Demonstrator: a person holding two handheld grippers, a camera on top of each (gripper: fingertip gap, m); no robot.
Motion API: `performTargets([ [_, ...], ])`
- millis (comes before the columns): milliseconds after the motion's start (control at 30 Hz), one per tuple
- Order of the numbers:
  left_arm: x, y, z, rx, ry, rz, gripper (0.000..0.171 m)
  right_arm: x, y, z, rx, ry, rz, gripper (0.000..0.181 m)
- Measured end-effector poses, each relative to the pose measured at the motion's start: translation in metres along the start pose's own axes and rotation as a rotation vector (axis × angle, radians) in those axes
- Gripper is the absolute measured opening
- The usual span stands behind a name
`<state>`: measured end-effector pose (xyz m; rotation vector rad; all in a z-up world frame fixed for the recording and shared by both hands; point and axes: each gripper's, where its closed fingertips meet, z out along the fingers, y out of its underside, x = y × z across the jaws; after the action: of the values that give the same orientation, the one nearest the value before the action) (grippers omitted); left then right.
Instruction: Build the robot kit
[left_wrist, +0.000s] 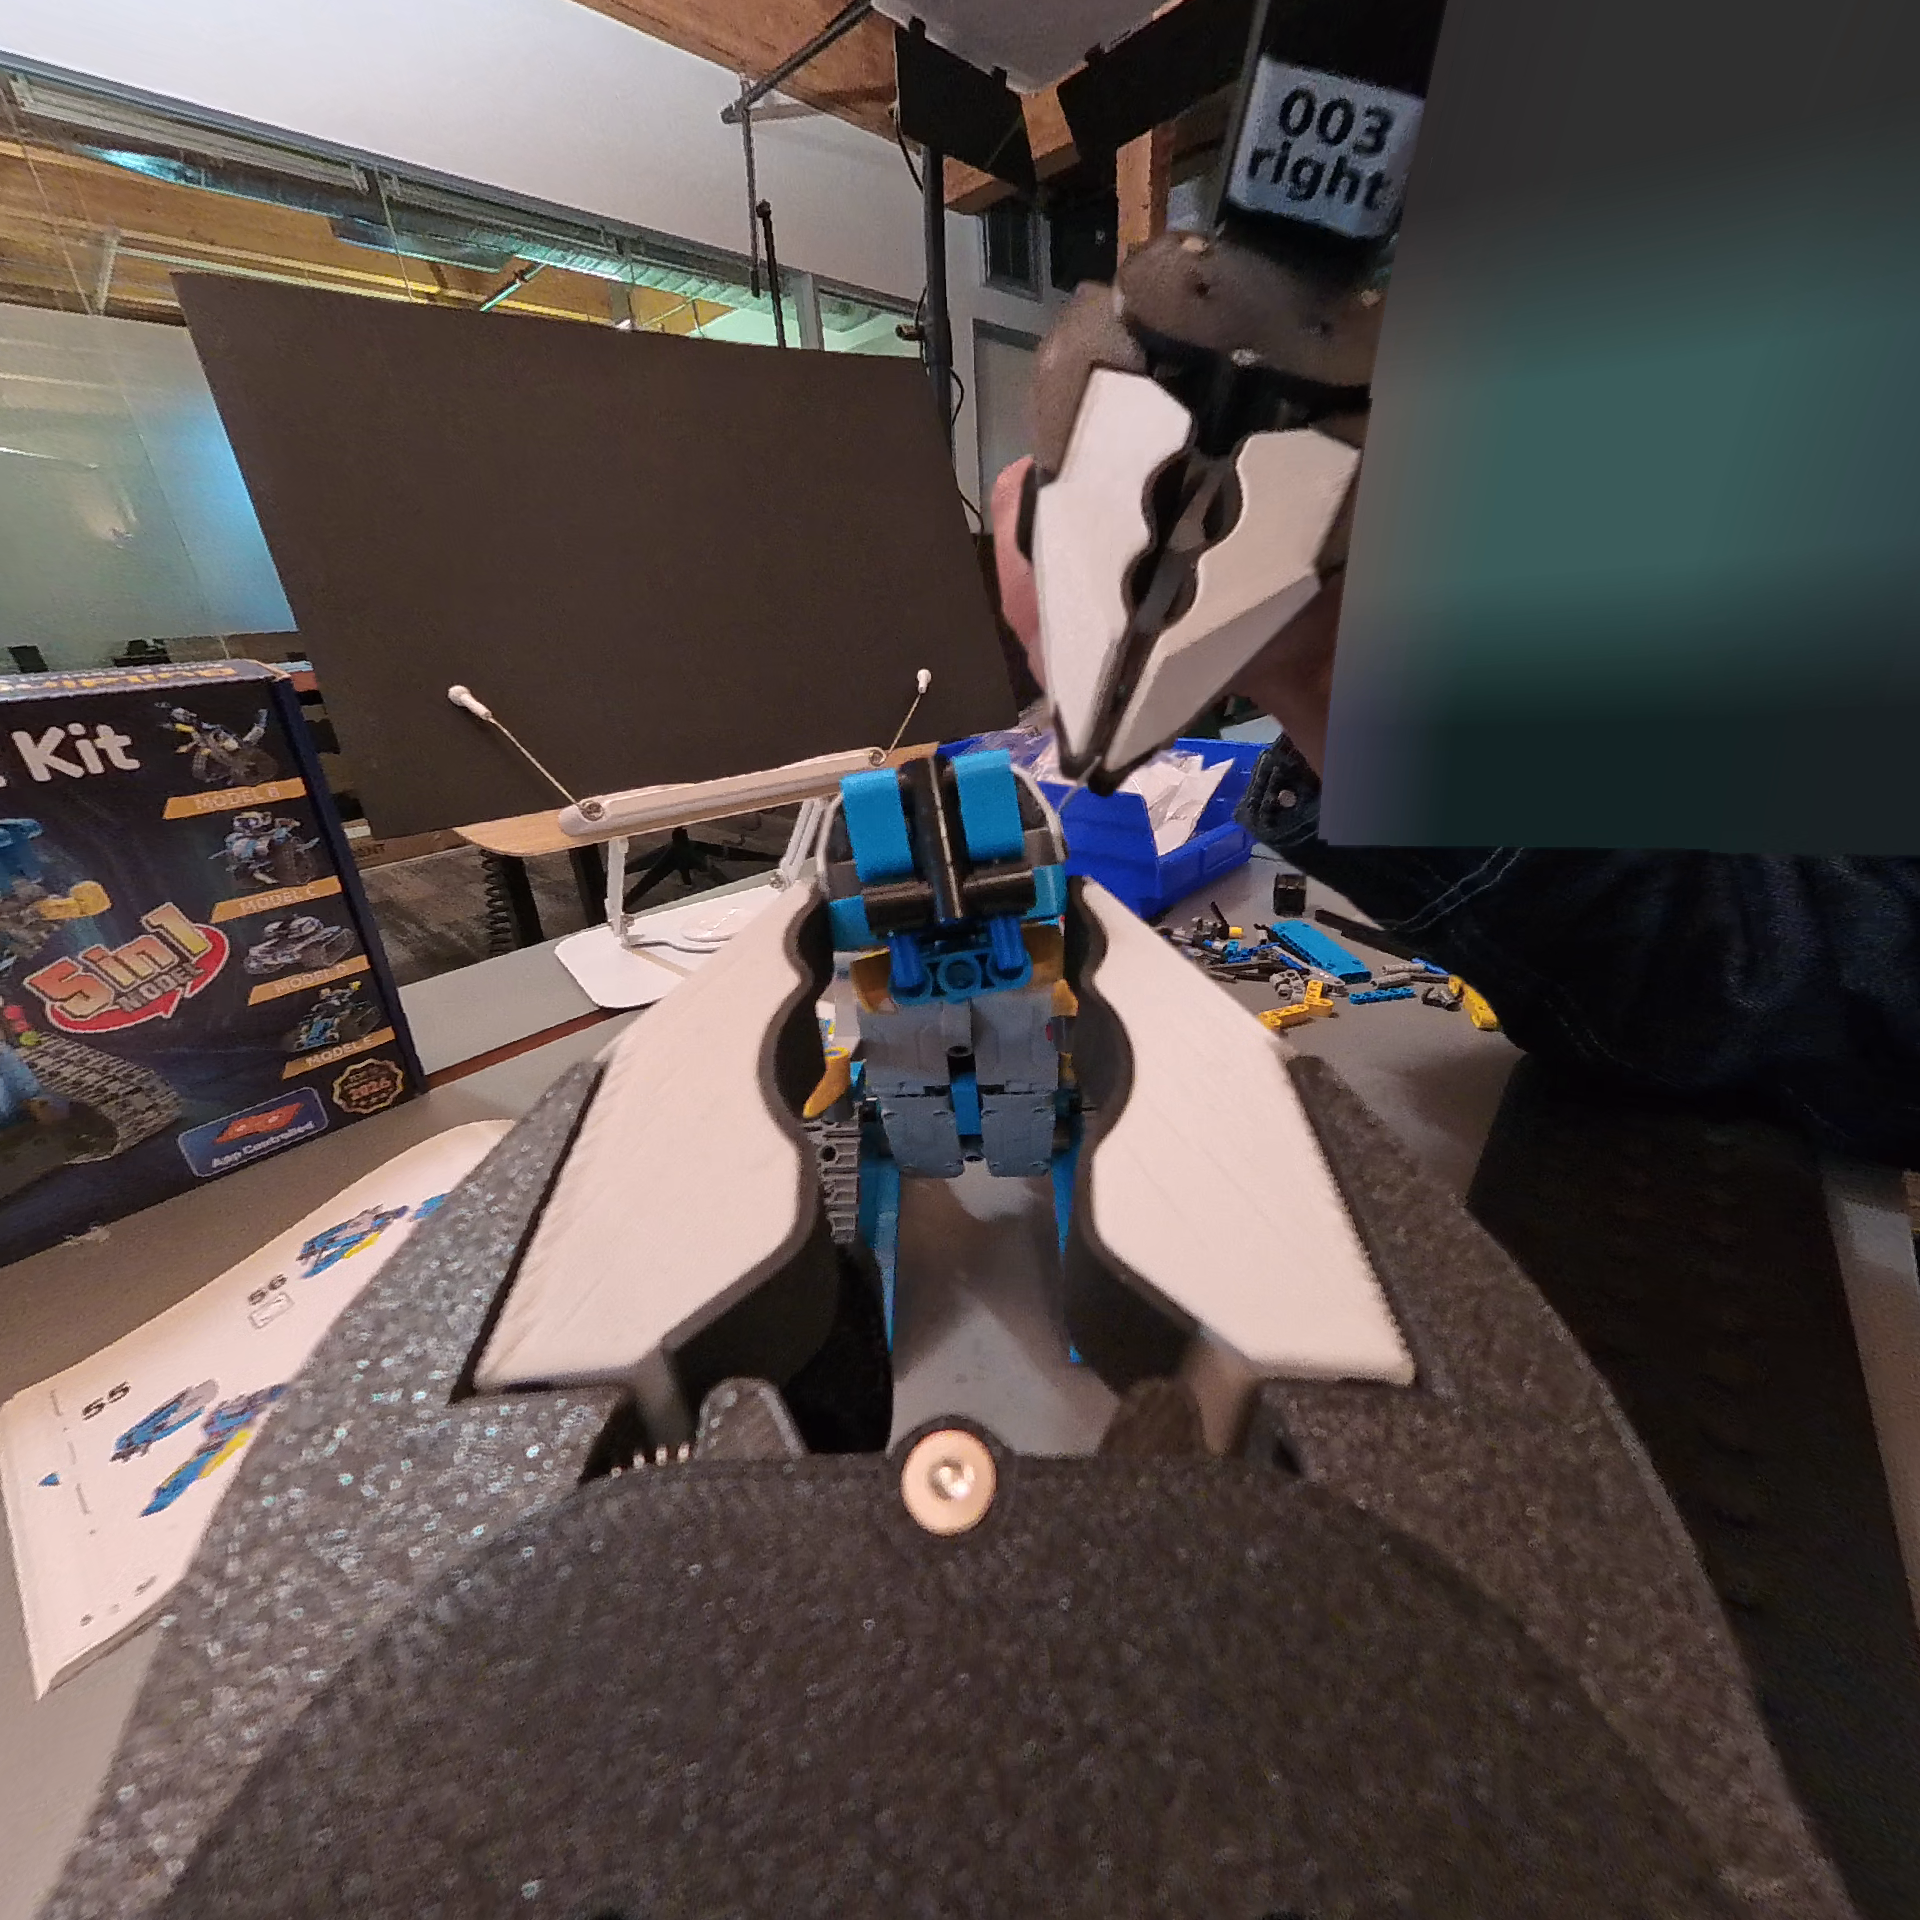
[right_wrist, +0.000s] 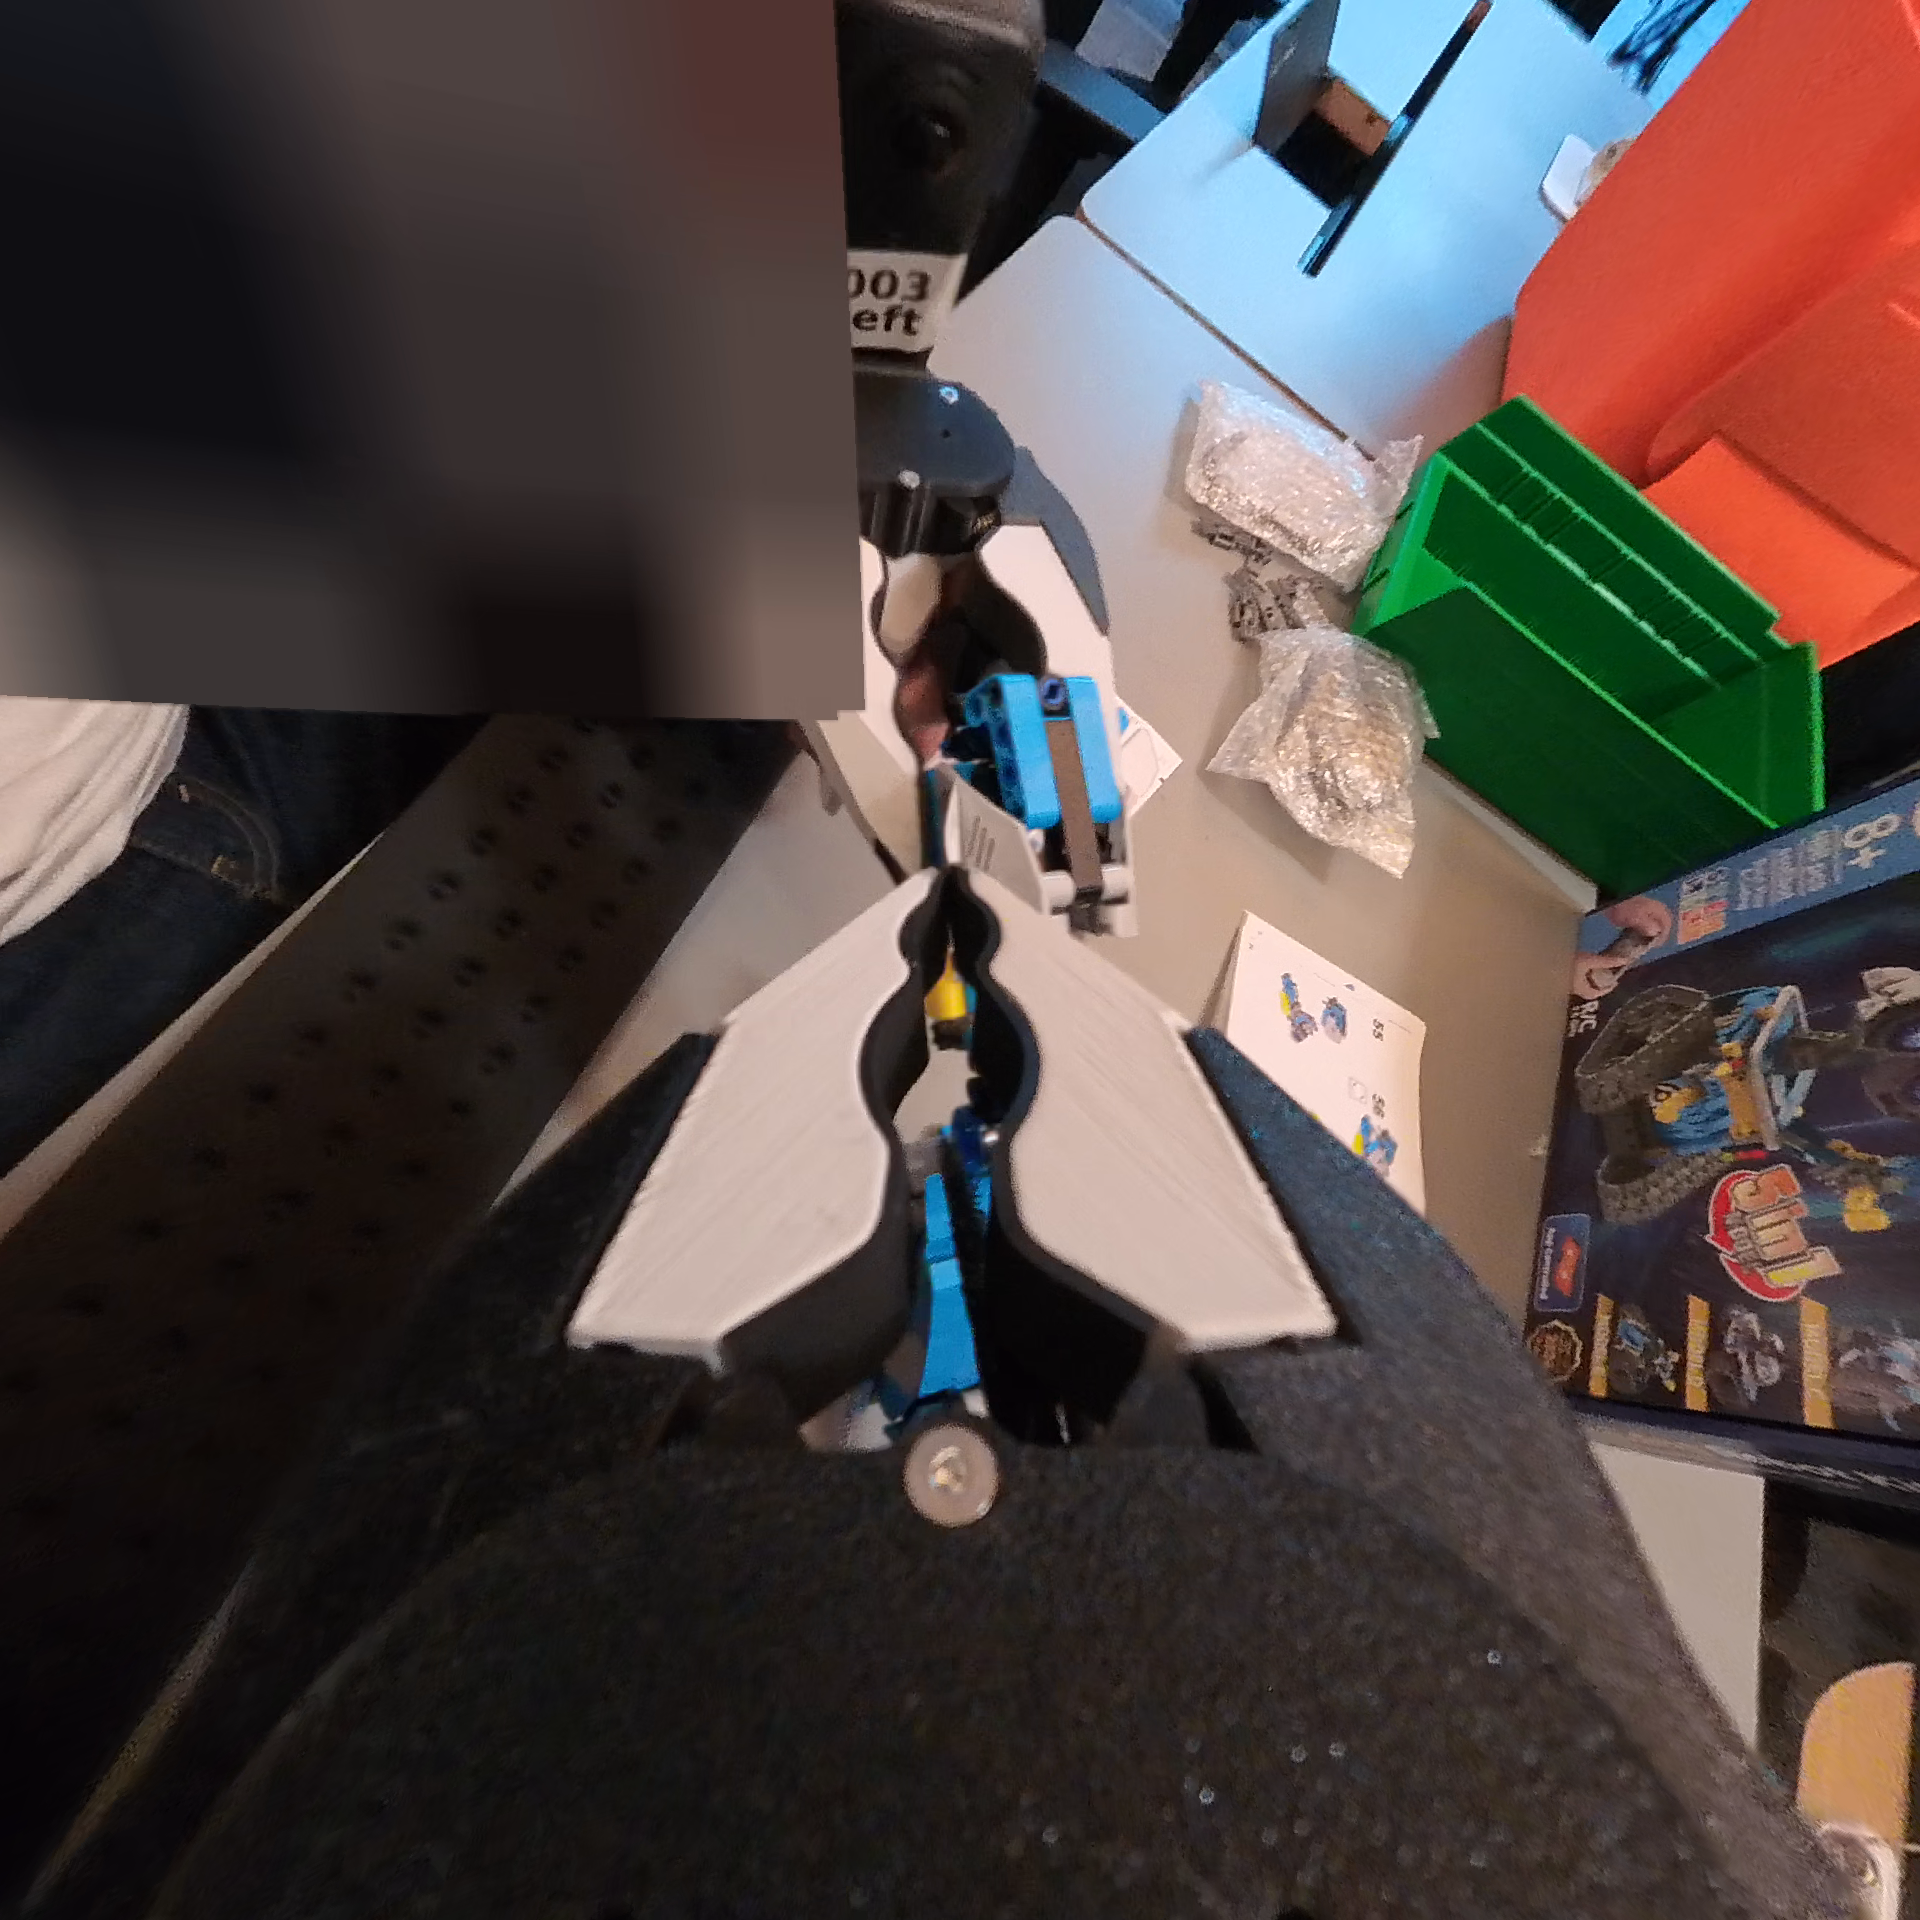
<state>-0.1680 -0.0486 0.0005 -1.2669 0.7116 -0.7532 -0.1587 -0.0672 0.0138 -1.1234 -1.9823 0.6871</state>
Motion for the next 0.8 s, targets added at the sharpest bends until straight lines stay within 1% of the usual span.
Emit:
performTargets([
  [167, 0.002, 0.000, 0.000, -0.007, -0.001, 0.029, 0.043, -0.010, 0.003, 0.002, -0.091, 0.006, -0.032, 0.000],
  [267, 0.002, 0.001, 0.000, -0.012, -0.003, 0.030, 0.043, -0.017, 0.003, 0.002, -0.113, -0.013, -0.048, 0.000],
  [300, -0.005, 0.002, -0.001, -0.018, -0.031, 0.023, 0.043, -0.028, -0.001, 0.001, -0.096, -0.078, -0.046, 0.000],
  [333, -0.010, 0.001, -0.003, -0.011, -0.044, -0.005, 0.043, -0.037, -0.011, -0.002, -0.044, -0.118, -0.047, 0.000],
  [367, -0.011, -0.002, -0.006, 0.010, -0.034, -0.026, 0.042, -0.036, -0.017, -0.005, -0.029, -0.102, -0.057, 0.000],
  [433, -0.005, -0.007, -0.007, 0.037, -0.014, -0.006, 0.043, -0.032, -0.015, -0.011, -0.063, -0.055, -0.067, 0.000],
  [500, -0.005, -0.005, -0.006, 0.028, -0.014, -0.007, 0.043, -0.025, -0.014, -0.015, -0.067, -0.011, -0.064, 0.000],
  [567, -0.005, -0.004, -0.006, 0.029, -0.002, -0.031, 0.043, -0.016, -0.009, -0.014, -0.088, 0.027, -0.052, 0.000],
  [633, -0.005, -0.004, -0.006, 0.030, -0.004, -0.022, 0.043, -0.005, -0.008, -0.011, -0.078, 0.067, -0.042, 0.000],
  [700, -0.004, -0.004, -0.006, 0.033, -0.004, -0.020, 0.043, -0.006, -0.011, -0.008, -0.040, 0.042, -0.025, 0.000],
  [800, -0.004, -0.005, -0.006, 0.035, -0.002, -0.021, 0.044, -0.003, -0.007, -0.004, -0.034, 0.037, -0.020, 0.000],
])
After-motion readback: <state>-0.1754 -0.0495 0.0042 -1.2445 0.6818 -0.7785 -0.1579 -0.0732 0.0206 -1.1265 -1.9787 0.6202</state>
